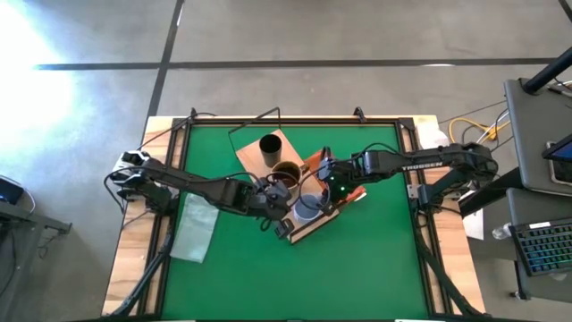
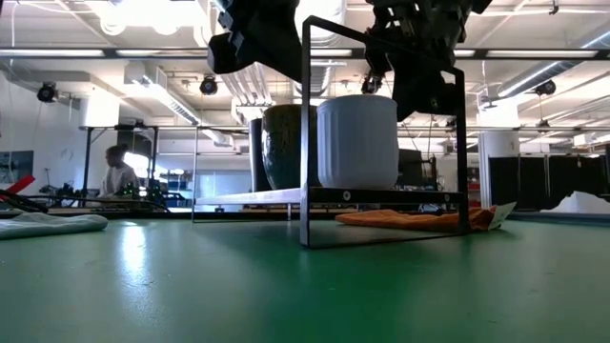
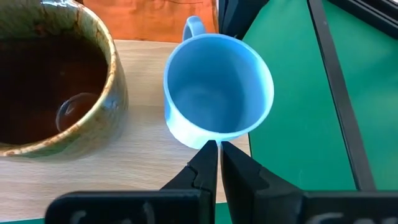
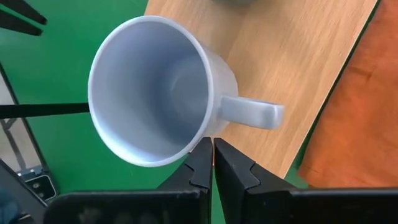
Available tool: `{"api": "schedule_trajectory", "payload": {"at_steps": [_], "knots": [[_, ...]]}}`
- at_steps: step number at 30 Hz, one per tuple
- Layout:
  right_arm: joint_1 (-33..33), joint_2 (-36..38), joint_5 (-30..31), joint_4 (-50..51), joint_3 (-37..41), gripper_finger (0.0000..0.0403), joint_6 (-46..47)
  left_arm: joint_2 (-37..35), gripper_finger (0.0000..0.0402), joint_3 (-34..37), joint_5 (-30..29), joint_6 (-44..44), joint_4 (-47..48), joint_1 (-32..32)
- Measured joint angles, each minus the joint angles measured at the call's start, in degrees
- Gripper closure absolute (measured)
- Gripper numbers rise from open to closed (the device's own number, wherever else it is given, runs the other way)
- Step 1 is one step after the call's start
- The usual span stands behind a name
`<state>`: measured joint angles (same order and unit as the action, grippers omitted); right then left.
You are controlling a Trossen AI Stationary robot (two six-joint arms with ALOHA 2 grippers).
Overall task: Stack small to large cups/mugs on shelf
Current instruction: Put the blue mug on the shelf, then return to Home Position
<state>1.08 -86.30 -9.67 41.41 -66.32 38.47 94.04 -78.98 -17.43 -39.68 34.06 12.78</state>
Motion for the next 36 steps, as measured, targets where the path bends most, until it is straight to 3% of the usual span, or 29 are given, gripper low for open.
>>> {"api": "schedule_trajectory", "payload": {"at_steps": [6,12,17,21,25,28,32,36], "knots": [[0.0,2.2,0.8,0.5,-1.0,0.0394,-1.3,-1.7,0.0396,0.0,1.3,2.2,0.0,0.1],[0.1,6.6,4.3,0.5,-7.6,0.0394,-5.5,-9.1,0.0396,-1.6,2.8,9.0,0.0,0.2],[0.1,11.7,3.7,0.4,-14.5,0.0394,-4.8,-17.3,0.0396,-1.2,6.3,9.0,-0.1,0.5],[-0.7,16.2,4.8,-0.8,-19.6,0.0394,-0.4,-22.2,0.0396,-0.8,7.7,2.1,-1.2,0.9],[-6.5,19.9,2.3,-6.5,-20.6,0.0394,-14.5,-25.5,0.0396,1.5,13.8,14.6,-12.9,3.0],[-11.6,21.8,-0.2,-10.5,-17.2,0.0394,-16.8,-26.9,0.0396,7.9,18.6,18.0,-26.2,4.0],[-17.6,25.2,3.7,-19.6,-5.5,0.0394,-15.1,-29.1,0.0396,21.7,18.4,18.3,-42.4,4.3],[-15.8,32.6,2.7,-28.6,6.4,0.0394,-15.4,-35.3,0.0396,31.8,19.7,20.6,-56.0,1.9]]}}
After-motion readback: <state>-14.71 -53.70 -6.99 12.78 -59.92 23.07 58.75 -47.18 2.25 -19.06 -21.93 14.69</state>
